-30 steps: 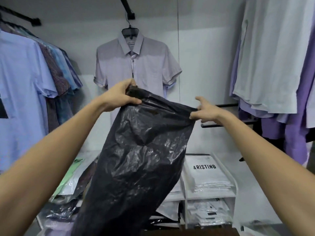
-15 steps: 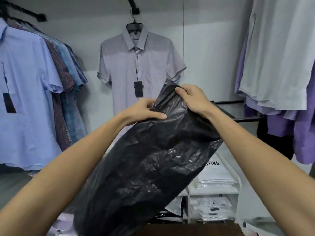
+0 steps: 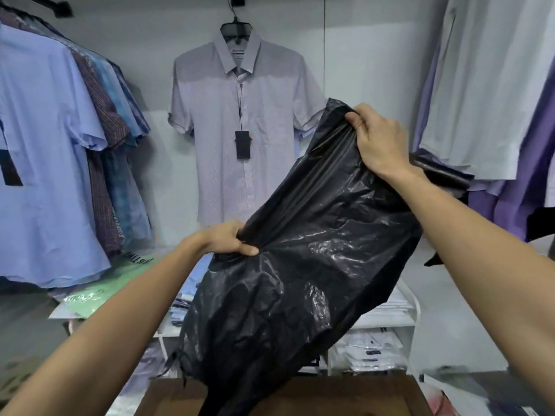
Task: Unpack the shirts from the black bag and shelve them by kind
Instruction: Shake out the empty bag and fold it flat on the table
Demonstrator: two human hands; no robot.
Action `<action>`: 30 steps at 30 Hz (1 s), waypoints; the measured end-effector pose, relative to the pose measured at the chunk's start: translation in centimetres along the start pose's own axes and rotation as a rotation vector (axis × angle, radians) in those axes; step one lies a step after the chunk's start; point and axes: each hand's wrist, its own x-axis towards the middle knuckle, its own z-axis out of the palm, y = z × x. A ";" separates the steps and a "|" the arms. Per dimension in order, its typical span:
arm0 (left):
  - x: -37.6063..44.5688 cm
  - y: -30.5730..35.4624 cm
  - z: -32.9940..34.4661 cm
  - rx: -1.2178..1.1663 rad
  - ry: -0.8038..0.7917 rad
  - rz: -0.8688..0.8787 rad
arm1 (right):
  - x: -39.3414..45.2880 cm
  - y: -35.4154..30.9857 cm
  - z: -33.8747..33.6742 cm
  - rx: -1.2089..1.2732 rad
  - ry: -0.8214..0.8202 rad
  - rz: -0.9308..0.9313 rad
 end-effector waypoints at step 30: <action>0.9 10.5 -3.9 -0.981 0.512 0.170 | -1.1 1.6 0.4 0.871 -0.477 0.552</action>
